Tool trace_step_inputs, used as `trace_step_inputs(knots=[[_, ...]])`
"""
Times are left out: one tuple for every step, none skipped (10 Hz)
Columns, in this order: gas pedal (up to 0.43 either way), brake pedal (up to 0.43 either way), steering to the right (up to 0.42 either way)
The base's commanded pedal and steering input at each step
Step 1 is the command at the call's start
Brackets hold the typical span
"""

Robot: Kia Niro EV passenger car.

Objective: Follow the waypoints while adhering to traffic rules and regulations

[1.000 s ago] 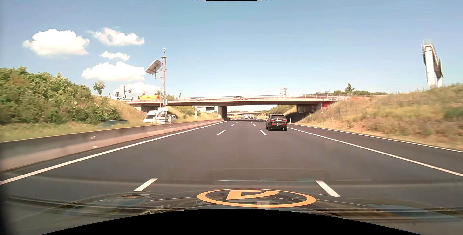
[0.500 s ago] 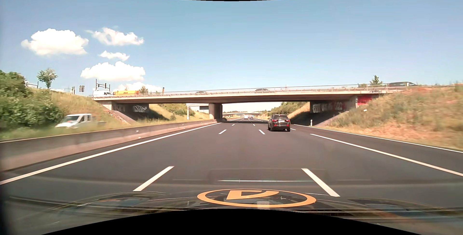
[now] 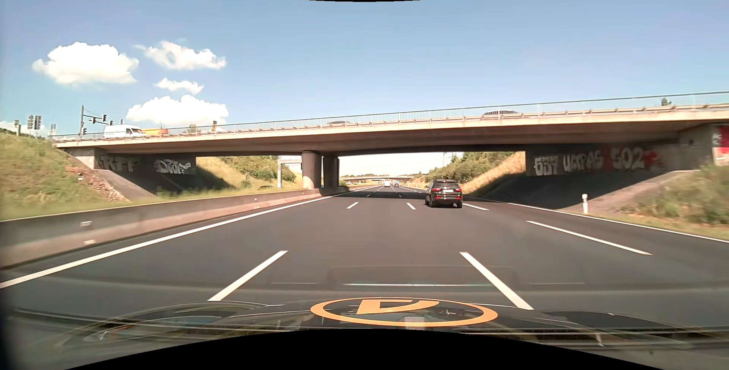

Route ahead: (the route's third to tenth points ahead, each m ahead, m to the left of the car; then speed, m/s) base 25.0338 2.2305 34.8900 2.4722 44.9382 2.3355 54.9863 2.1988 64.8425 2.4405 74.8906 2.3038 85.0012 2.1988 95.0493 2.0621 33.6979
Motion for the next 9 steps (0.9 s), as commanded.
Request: trace_step_inputs(knots=[[0.370,0.000,0.000],[0.370,0.000,0.000],[0.370,0.000,0.000],[0.370,0.000,0.000],[0.370,0.000,0.000],[0.358,0.000,0.000],[0.358,0.000,0.000],[0.358,0.000,0.000],[0.350,0.000,0.000]])
